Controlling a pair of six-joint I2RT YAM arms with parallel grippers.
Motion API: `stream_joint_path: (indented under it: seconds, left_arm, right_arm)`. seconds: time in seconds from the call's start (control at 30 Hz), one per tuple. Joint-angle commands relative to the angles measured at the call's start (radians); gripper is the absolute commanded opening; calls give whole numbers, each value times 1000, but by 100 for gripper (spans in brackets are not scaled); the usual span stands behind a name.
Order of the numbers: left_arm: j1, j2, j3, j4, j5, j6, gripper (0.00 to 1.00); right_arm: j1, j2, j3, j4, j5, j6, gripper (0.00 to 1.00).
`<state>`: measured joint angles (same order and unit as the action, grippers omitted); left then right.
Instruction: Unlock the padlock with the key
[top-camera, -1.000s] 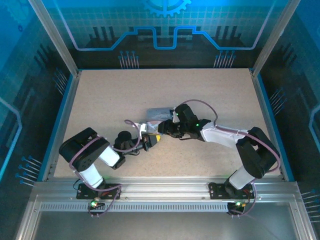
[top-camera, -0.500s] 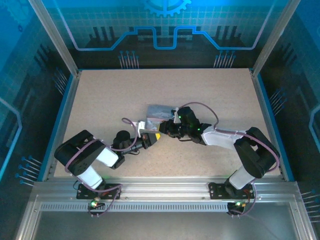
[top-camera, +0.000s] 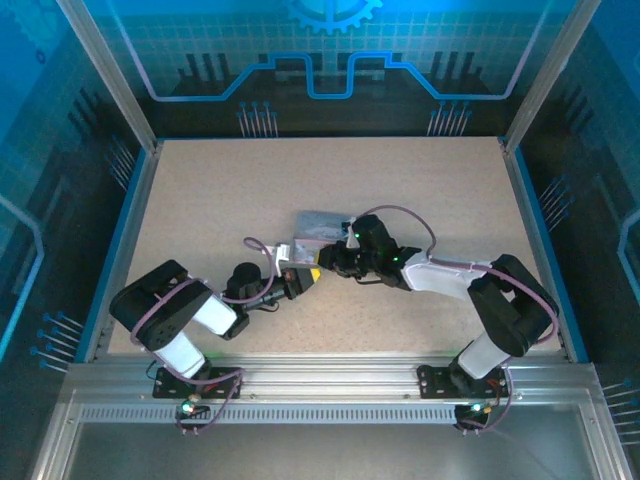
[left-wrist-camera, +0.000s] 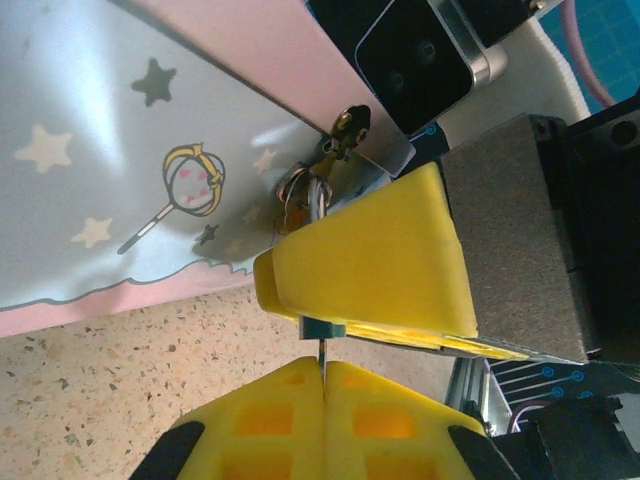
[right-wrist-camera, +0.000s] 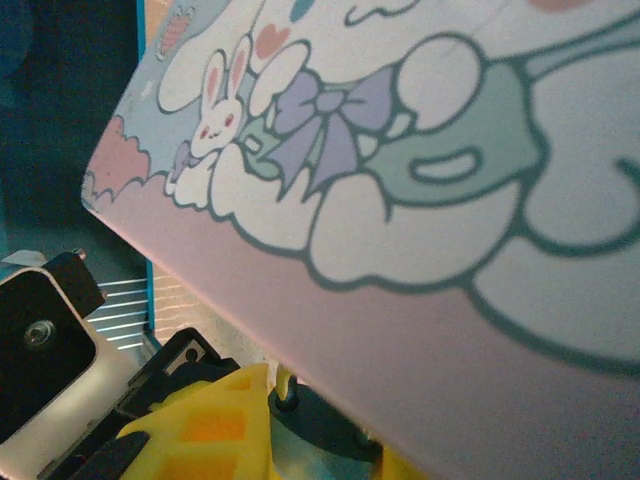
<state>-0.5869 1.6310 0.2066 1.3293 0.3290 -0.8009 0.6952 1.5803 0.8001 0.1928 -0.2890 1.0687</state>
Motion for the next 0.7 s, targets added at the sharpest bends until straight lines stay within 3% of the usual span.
stream_joint_path:
  seconds: [0.0, 0.33, 0.57, 0.67]
  left_arm:
    - [-18, 11, -3, 70, -41, 81, 0]
    - [-109, -40, -6, -6, -211, 268, 0]
    - [-240, -266, 85, -483, -424, 543, 0]
    - [-261, -300, 105, -579, -470, 608, 0]
  right_arm:
    - [25, -3, 49, -91, 49, -18, 0]
    - [74, 8, 170, -319, 176, 23, 0]
    - [79, 46, 209, -363, 169, 55, 0]
    - [79, 48, 212, -357, 155, 68, 0]
